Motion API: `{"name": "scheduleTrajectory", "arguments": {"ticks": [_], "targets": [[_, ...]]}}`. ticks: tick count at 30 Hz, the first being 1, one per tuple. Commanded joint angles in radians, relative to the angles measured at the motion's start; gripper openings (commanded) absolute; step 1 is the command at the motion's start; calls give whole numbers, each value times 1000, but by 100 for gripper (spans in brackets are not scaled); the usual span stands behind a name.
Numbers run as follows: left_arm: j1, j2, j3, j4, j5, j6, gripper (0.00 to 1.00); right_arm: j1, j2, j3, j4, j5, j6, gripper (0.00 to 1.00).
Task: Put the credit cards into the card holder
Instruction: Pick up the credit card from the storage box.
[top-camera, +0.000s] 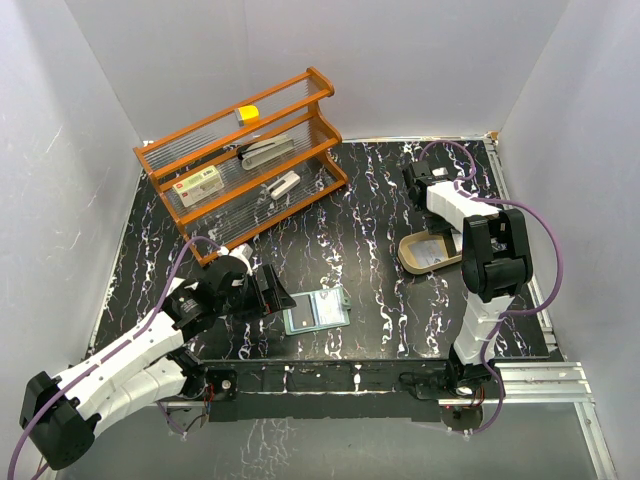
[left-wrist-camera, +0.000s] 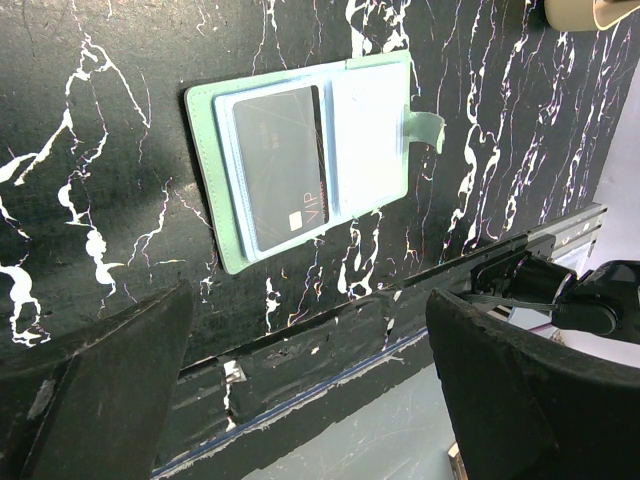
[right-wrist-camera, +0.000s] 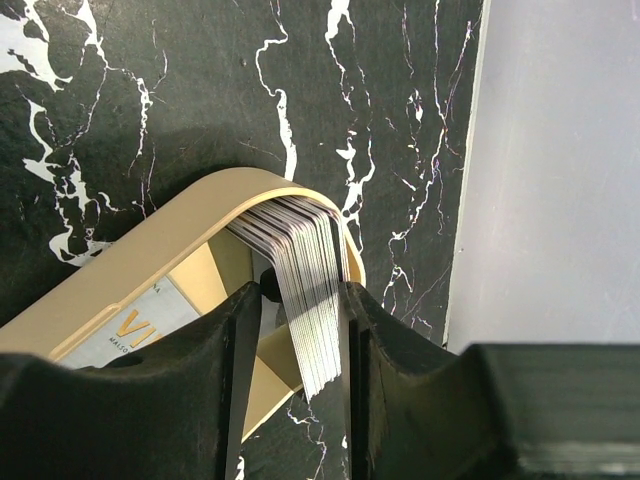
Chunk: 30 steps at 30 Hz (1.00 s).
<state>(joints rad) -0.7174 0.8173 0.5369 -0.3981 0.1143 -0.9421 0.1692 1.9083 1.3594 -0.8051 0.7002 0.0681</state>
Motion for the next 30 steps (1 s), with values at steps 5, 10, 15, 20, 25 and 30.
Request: {"name": "scheduleTrajectory", "arguments": {"ticks": [5,10,15,20,25,30], "targets": [[-5,-7,32,-16,-1,9,99,-5,-40,46,11,18,-5,32],[-4,-9,34,-18,-2,9,99,-4,-51,46,11,19,-6,30],[-4,-6,35,-15,1,8,99,-5,-57,48,10,18,-8,28],[-4,-7,32,-14,4,8,99,-4,-65,52,7,18,-8,27],[-4,-9,30,-15,2,8,99,-4,-73,52,7,16,-6,26],[-5,-7,31,-13,4,7,99,-4,-74,47,14,10,-10,23]]}}
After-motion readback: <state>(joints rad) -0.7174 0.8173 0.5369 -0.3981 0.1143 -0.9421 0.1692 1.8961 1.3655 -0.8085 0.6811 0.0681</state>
